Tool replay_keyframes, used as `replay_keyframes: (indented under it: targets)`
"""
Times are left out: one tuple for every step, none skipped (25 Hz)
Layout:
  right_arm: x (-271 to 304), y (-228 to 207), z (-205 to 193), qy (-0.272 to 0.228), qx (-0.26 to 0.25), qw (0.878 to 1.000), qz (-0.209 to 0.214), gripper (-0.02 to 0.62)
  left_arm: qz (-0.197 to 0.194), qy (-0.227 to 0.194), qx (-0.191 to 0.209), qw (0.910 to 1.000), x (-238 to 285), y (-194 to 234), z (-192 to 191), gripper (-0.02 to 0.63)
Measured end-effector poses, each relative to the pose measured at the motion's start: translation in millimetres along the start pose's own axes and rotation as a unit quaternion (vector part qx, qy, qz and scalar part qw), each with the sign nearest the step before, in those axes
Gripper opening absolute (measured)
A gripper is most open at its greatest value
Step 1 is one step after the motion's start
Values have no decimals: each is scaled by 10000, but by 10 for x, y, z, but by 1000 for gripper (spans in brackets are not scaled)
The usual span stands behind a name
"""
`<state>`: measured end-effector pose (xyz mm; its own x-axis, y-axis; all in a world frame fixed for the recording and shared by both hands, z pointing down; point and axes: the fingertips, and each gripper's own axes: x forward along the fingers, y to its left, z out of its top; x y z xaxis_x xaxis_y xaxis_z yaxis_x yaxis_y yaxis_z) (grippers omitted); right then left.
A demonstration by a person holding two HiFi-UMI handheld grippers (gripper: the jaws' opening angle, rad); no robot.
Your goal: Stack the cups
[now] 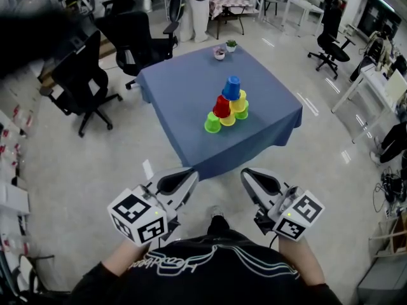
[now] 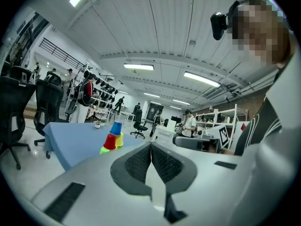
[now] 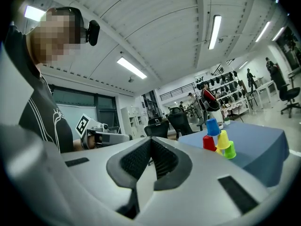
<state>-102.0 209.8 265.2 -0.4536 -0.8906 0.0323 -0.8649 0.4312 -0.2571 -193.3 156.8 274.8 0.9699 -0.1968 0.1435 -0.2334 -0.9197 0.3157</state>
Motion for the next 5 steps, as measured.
replay_keyframes:
  targets:
    - [-1,-2,-8,11,-2,10000,5,26,20,10,-11,10000,4,7,-8,25]
    - [-1,-4,-13,22,5,10000,9,26,35,24,-22,10000,8,13,-13,25]
    - [0,-6,-18,33,15,10000,11,26,44,39,-31,10000,12,18,-16,25]
    - [-1,-7,-22,45,27,10000,13,26,50,52,-41,10000,16,20,-19,25]
    - [-1,-9,-26,57,38,10000,14,26,53,65,-50,10000,20,21,-21,25]
